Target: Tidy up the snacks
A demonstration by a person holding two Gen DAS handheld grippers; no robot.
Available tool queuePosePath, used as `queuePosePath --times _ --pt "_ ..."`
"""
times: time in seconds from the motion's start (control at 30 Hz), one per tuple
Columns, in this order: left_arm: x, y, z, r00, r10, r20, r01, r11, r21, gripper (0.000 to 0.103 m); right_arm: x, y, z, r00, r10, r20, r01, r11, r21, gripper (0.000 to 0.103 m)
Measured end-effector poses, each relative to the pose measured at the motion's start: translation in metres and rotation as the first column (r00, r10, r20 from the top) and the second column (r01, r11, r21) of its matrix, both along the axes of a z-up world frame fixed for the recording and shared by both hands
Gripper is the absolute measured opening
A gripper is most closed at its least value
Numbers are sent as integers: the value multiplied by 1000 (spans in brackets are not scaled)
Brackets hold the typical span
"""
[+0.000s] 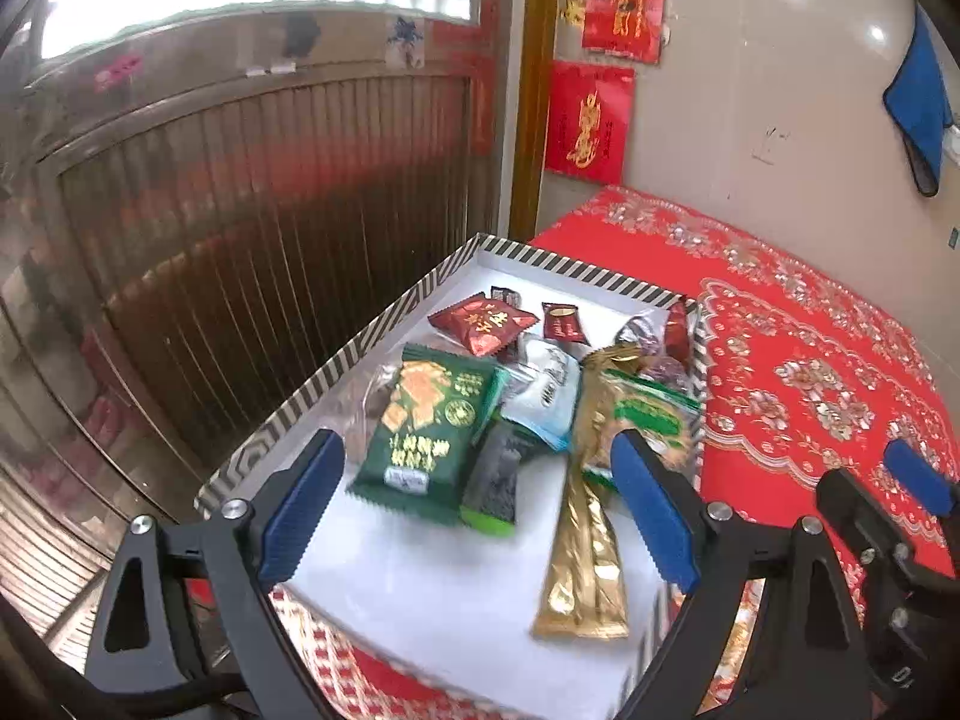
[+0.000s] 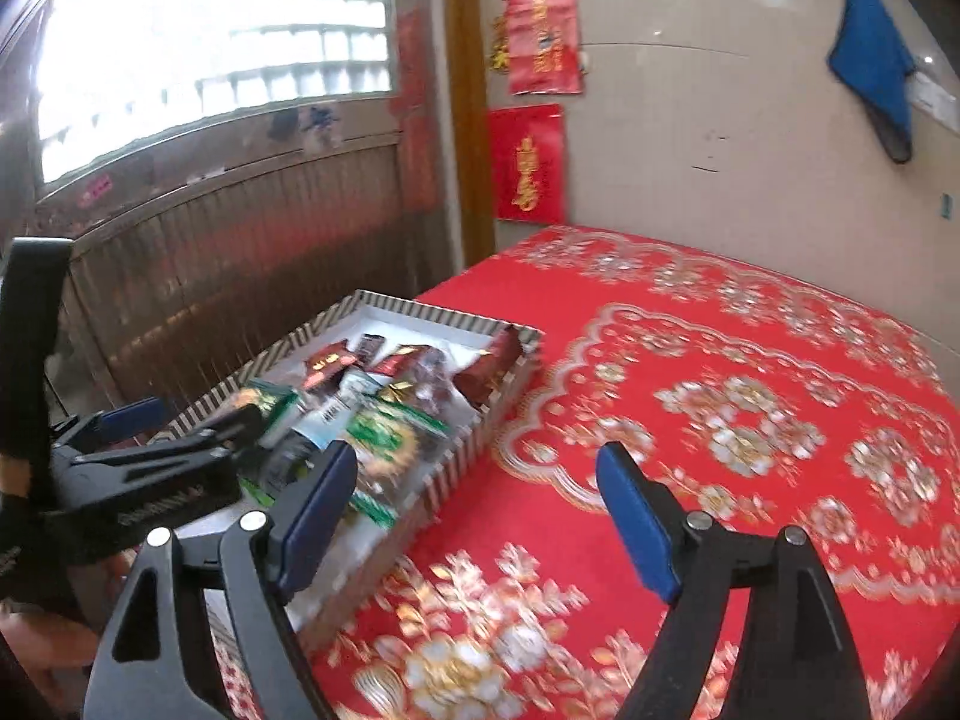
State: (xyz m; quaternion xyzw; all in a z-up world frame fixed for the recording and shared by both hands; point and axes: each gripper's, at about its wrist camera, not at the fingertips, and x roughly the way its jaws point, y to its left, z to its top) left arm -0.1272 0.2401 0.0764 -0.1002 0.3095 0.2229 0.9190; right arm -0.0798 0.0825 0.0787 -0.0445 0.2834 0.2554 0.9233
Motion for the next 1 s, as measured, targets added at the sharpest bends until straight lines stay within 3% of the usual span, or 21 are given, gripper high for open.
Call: queuePosePath --times 0.3,0.5,0.77,1.0 --pt "-31 -33 13 999 -15 49 9 994 113 96 -25 -30 -3 999 -41 8 40 999 34 82" --pt "-44 -40 12 999 -25 36 21 993 117 96 -32 -43 -4 998 -63 -23 64 994 83 82" --pt "-57 -43 11 999 -27 33 22 990 143 96 -43 -37 -8 999 -49 -12 50 996 69 82" --pt "-63 -38 10 999 -24 40 20 993 115 97 -47 -26 -12 999 -35 -8 36 999 40 82"
